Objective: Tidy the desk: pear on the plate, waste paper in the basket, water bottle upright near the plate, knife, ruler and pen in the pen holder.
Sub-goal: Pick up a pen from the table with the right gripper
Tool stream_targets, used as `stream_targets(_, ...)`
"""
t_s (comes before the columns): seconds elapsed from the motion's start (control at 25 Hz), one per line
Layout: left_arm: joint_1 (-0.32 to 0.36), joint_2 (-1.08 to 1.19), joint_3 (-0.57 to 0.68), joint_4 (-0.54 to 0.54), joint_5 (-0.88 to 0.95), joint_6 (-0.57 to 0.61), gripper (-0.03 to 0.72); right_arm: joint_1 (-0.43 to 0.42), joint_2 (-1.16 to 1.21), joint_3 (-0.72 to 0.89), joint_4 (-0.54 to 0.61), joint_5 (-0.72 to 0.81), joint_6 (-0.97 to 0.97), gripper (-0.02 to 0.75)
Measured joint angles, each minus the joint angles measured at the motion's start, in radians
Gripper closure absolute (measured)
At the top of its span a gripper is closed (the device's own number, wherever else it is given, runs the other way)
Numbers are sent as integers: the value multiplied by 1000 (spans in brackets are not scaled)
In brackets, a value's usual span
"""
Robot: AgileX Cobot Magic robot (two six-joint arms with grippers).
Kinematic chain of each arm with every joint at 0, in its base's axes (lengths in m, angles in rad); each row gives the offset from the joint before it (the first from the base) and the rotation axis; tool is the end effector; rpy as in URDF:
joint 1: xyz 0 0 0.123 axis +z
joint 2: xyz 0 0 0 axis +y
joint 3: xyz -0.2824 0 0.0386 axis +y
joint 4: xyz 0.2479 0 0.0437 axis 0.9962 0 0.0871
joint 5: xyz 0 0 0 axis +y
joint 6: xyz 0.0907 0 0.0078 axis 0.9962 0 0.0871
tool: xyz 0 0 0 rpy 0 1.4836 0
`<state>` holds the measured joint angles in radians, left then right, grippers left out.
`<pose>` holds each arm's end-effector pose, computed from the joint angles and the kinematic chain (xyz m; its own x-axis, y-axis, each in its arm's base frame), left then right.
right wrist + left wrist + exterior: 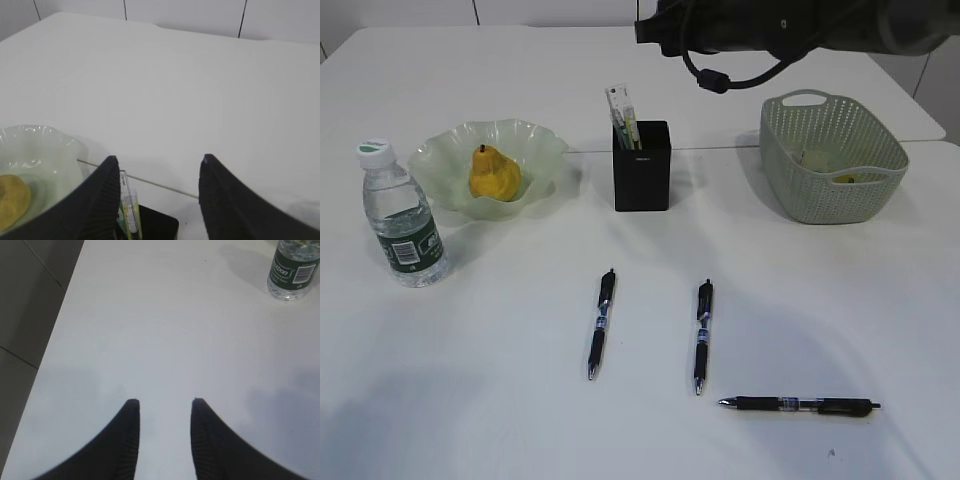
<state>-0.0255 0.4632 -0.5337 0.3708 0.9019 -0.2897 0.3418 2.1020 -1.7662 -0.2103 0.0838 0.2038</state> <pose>0.0756 0.0240 0.2878 -0.6403 -0.0346 -0.7673 -0.2254 0.9635 0.1447 0.4818 0.1697 0.2768 -0.3039 -0.1143 -0.9458 -0.3213 0.9469 -0.0111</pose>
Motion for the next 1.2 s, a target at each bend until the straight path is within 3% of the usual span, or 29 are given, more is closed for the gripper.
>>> stream_targets(0.4, 0, 0, 0, 0, -14, 0, 450, 0, -95, 0, 30, 273, 4, 327)
stream_targets(0.88, 0, 0, 0, -7, 28, 0, 450, 0, -182, 0, 259, 546, 6, 327)
stream_targets(1.2, 0, -8, 0, -7, -84, 0, 450, 0, -184, 0, 340, 645, 6, 327)
